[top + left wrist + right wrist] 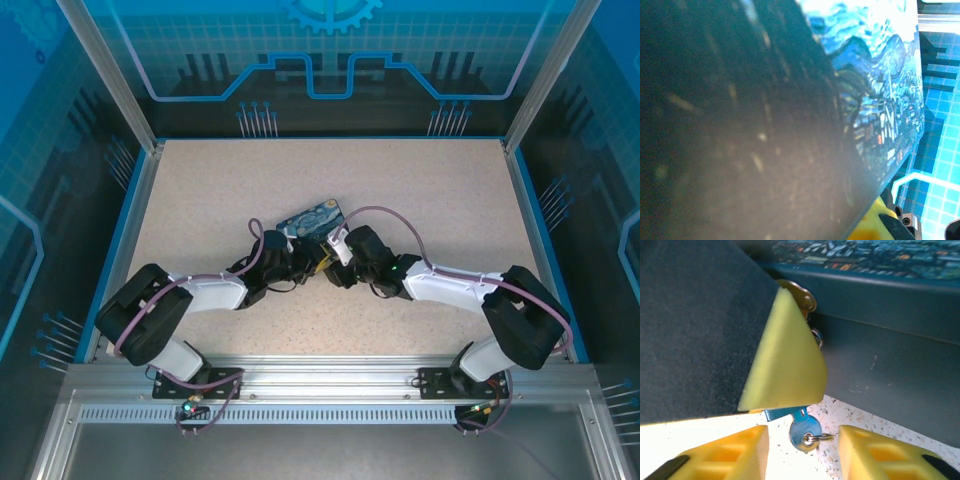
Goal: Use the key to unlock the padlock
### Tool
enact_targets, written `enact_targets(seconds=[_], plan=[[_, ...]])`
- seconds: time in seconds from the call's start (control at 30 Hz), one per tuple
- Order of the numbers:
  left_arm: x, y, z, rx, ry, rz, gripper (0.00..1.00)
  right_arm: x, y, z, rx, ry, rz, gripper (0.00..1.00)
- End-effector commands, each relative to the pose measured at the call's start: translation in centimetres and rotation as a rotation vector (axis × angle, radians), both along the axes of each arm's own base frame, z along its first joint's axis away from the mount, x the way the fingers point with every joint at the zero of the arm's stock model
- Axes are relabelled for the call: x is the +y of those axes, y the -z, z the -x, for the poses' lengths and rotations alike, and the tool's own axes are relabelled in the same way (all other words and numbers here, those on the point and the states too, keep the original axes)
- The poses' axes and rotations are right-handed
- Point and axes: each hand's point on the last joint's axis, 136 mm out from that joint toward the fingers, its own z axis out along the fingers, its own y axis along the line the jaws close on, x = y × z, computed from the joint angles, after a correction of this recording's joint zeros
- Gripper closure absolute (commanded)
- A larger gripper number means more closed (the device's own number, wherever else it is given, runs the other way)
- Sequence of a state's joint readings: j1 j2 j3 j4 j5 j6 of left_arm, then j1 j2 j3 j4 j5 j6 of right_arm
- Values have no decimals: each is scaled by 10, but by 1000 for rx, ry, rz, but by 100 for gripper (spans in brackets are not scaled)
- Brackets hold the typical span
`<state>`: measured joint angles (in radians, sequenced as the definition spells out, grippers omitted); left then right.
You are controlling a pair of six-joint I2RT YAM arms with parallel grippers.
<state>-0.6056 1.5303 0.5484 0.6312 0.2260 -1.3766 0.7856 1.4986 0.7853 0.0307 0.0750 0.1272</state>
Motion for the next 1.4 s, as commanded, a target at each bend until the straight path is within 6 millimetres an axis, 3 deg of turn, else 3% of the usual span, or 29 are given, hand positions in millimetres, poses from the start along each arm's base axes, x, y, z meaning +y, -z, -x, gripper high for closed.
enact_targets(seconds=[0.0, 0.3, 0.63, 0.7, 0.8, 0.93, 1.13, 1.37], plan=[[-7, -20, -5, -55, 31, 30, 100, 9, -12, -5, -25, -11, -22, 65], [-6, -15, -3, -51, 29, 30, 100, 7, -21, 0, 31, -43, -105, 94], [-6, -13, -4, -50, 26, 33, 100, 6, -28, 8, 121, -76, -215, 100], [-5, -14, -4, -52, 26, 33, 100, 5, -29, 8, 128, -76, -224, 91], [-5, -14, -4, -51, 24, 32, 100, 0, -29, 7, 127, -65, -221, 65], [-4, -14, -4, -48, 23, 30, 100, -13, -31, 6, 98, -40, -186, 51], [-4, -14, -5, -43, 23, 31, 100, -34, -31, 5, 27, -14, -85, 42], [-2, -15, -4, -41, 23, 27, 100, -44, -27, 5, -22, -7, -4, 43]])
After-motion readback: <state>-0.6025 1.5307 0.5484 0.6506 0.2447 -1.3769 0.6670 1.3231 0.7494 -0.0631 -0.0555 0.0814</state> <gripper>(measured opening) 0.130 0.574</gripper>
